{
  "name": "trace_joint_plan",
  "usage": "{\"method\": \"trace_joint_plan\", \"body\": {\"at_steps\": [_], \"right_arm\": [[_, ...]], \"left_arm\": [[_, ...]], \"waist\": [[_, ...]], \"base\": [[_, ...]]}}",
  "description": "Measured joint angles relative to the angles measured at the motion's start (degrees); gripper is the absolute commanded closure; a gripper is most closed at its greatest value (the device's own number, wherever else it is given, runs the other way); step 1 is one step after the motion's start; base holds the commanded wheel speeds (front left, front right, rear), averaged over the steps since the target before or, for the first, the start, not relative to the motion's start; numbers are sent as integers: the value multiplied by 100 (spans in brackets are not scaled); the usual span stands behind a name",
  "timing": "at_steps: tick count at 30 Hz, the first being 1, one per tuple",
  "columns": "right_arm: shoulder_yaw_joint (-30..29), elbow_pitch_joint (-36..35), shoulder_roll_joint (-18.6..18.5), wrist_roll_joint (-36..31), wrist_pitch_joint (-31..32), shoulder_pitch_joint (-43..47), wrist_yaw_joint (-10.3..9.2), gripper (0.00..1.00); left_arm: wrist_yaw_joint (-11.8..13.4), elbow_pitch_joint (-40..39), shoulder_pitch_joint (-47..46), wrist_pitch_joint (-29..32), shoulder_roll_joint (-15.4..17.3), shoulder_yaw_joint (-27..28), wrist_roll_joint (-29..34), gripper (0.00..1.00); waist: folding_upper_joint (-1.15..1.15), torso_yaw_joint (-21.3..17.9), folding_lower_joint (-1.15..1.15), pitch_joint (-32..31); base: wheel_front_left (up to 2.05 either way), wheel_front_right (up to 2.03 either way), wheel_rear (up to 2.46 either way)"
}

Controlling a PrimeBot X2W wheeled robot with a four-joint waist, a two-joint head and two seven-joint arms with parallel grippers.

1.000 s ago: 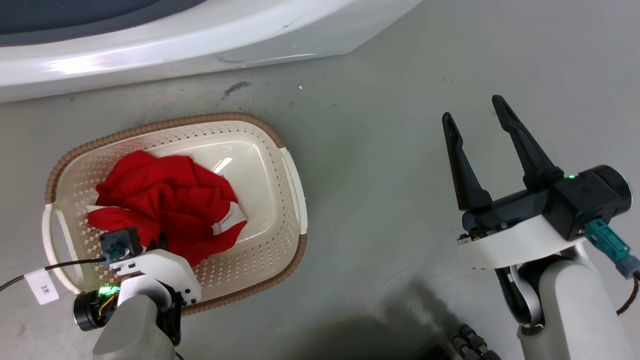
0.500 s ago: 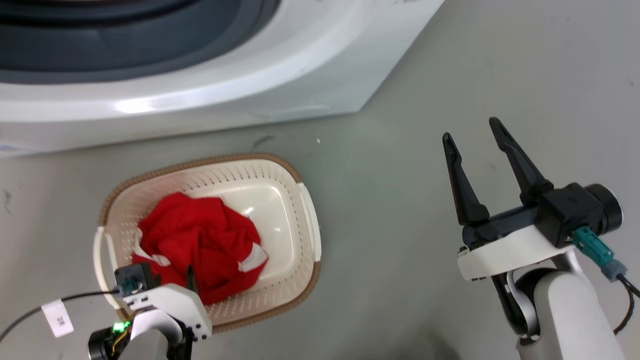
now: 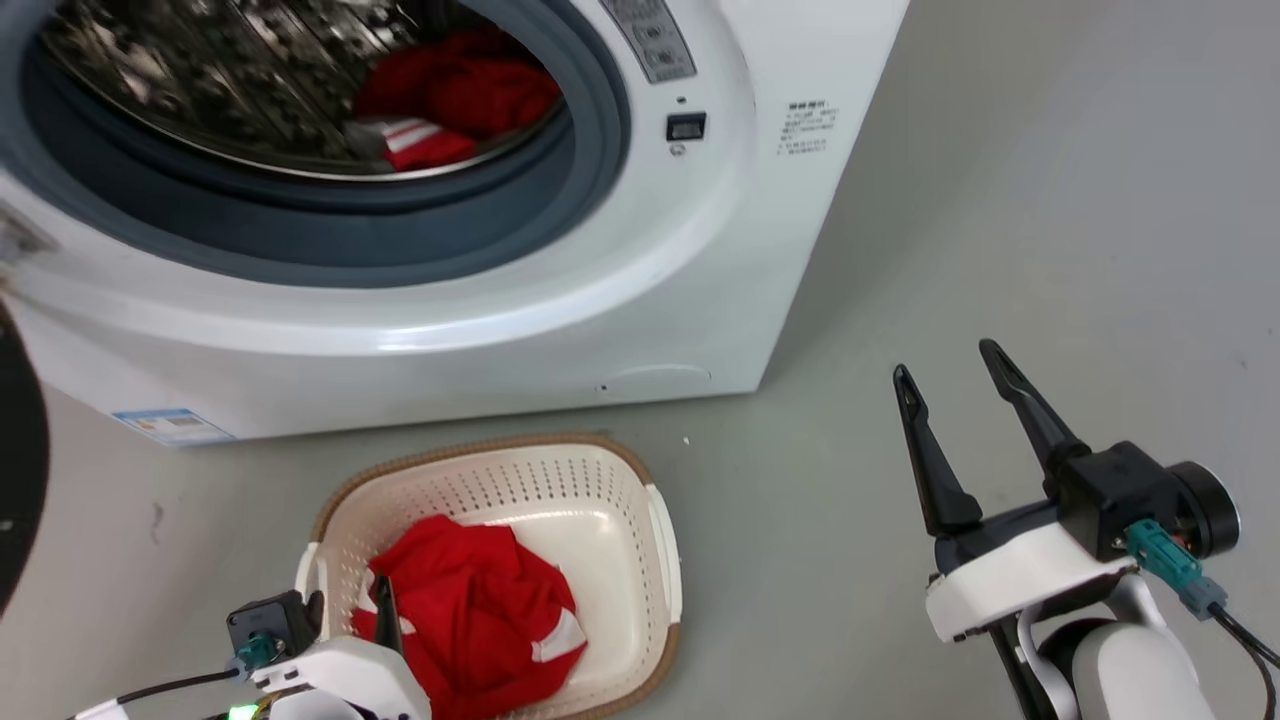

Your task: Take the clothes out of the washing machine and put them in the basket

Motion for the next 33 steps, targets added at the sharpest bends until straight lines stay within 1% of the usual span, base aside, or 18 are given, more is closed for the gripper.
{"method": "trace_joint_plan", "body": {"at_steps": [5, 10, 14, 17, 21, 25, 26, 33], "right_arm": [[-75, -83, 0, -5, 74, 218, 1, 0], [-147, -177, 0, -13, 146, 337, 0, 0], [-240, -214, 0, -53, 159, 370, 1, 0], [-276, -233, -1, -66, 183, 426, 0, 0], [-232, -222, -1, -56, 186, 428, 0, 0], [-209, -236, -1, 0, 172, 430, 0, 0], [-194, -234, -1, 42, 151, 430, 0, 0], [-41, -196, -1, 160, 45, 381, 0, 0]], "left_arm": [[0, -750, 231, 0, -45, 63, 172, 0], [5, -1432, 272, 0, -66, 55, 326, 0], [-8, -1802, 116, 0, -76, 8, 435, 0], [-53, -1938, -121, 0, -75, -30, 531, 0], [-133, -1912, -483, 0, 13, -54, 624, 0], [-181, -1597, -1073, 0, 170, -51, 644, 0], [-179, -1376, -1401, 0, 259, -60, 659, 0], [-205, -554, -2479, 181, 793, -79, 727, 0]], "waist": [[0, 114, 0, -384], [0, 183, 0, -621], [0, 176, 0, -721], [0, 135, 0, -754], [0, 6, 0, -793], [0, -147, 0, -740], [0, -214, 1, -669], [0, -515, 1, -305]], "base": [[0, 0, 0], [0, 0, 0], [0, 0, 0], [0, 0, 0], [0, 0, 0], [0, 0, 0], [0, 0, 0], [0, 0, 0]]}}
